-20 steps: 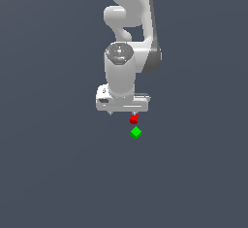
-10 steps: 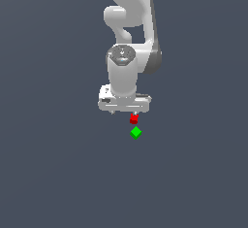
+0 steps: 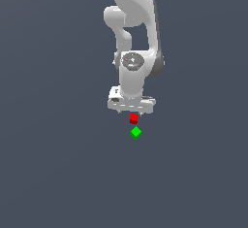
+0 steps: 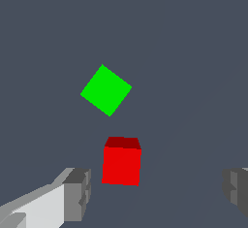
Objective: Stack the red cube on top of the green cube.
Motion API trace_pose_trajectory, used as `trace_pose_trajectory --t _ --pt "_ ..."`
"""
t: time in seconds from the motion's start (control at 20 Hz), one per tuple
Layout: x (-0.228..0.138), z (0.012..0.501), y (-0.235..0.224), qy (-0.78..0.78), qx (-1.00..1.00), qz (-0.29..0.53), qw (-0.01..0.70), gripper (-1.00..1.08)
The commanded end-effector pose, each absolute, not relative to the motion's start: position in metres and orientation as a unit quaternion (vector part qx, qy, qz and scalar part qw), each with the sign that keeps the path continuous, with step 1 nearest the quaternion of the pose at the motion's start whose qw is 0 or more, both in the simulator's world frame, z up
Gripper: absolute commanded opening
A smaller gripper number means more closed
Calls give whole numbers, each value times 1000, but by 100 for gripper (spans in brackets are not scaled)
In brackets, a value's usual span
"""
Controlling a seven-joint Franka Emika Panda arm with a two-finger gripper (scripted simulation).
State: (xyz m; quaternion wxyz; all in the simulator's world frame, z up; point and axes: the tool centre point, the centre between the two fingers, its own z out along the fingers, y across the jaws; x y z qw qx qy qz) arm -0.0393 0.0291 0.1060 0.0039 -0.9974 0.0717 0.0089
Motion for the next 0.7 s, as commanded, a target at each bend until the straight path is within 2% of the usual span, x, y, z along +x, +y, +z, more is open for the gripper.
trace_pose_trajectory --t 0.0,0.65 --pt "-47 94 37 83 -997 6 3 100" --pt "-59 69 56 107 -994 0 0 100"
